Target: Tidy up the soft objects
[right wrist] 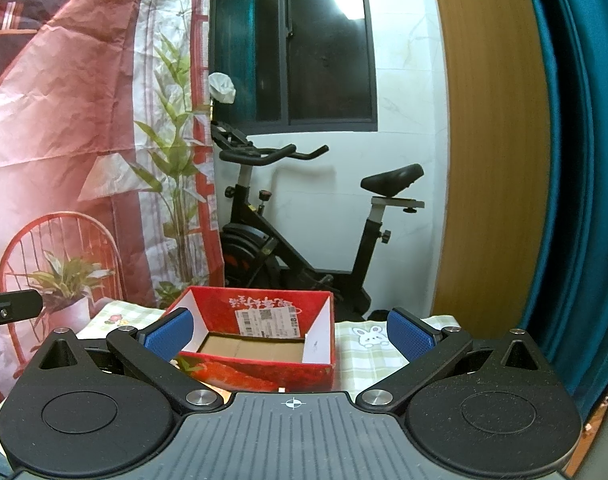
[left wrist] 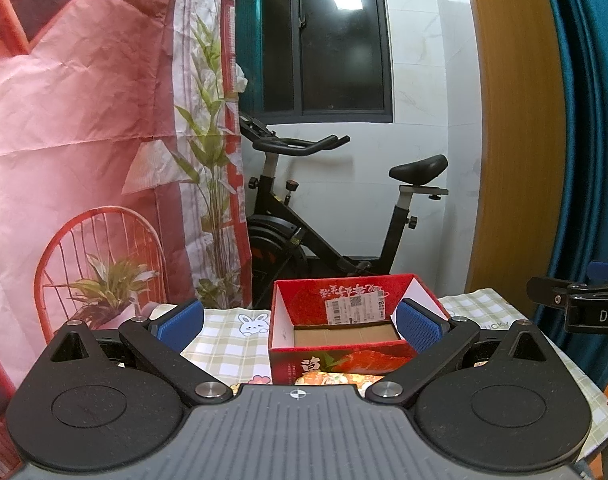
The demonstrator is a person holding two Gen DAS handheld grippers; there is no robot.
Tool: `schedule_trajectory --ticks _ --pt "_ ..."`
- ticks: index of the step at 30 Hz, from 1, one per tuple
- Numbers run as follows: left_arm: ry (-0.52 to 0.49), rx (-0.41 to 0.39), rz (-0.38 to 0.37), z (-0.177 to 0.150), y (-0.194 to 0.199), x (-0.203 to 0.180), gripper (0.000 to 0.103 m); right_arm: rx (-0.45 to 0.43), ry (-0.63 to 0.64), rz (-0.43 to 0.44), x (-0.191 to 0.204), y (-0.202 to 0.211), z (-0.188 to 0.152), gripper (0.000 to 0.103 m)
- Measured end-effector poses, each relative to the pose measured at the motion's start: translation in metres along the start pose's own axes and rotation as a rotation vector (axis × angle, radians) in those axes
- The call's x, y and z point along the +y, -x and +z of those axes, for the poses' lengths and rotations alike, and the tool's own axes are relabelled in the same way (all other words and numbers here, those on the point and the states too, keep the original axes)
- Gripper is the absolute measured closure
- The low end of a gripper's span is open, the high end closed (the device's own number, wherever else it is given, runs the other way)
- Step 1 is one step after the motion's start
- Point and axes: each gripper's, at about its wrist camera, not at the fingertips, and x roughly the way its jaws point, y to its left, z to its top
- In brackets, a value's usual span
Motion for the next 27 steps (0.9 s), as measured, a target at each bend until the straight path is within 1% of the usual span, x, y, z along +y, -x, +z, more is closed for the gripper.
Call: schedule_trajectory --ticks 5,9,12,15,18,20,23,27 --pt "0.030 0.002 -0.014 -0.006 -0.004 0.004 0.000 -0.024 -0.026 0.036 -0.006 -0.004 -0.009 0.000" --pt "0.047 0.027 -0.026 -0.015 -0.014 0.005 0.000 -0.056 -0.054 0.070 -0.012 -0.014 -0.027 0.000" --pt "0.053 0.055 -0.018 -0.024 -0.025 0.006 0.000 -0.067 -0.052 0.070 -0.010 -0.025 -0.043 0.000" --pt "0.053 0.060 -0.006 -0.034 -0.033 0.007 0.000 -0.035 -0.056 0.080 -0.009 -0.038 -0.058 0.000" --pt "0.024 0.085 -0.010 -0.042 -0.041 0.004 0.000 0.010 -0.059 0.105 -0.006 -0.050 -0.072 0.000" --pt "0.017 0.088 -0.032 -0.049 -0.045 0.004 0.000 0.040 -0.037 0.115 -0.002 -0.055 -0.081 0.000" --pt "0.008 0.101 -0.070 -0.059 -0.051 0.002 0.000 0.102 0.002 0.157 0.006 -0.062 -0.093 0.000" --pt "0.000 0.145 -0.101 -0.069 -0.062 0.000 0.000 0.187 0.031 0.136 0.015 -0.073 -0.109 0.000"
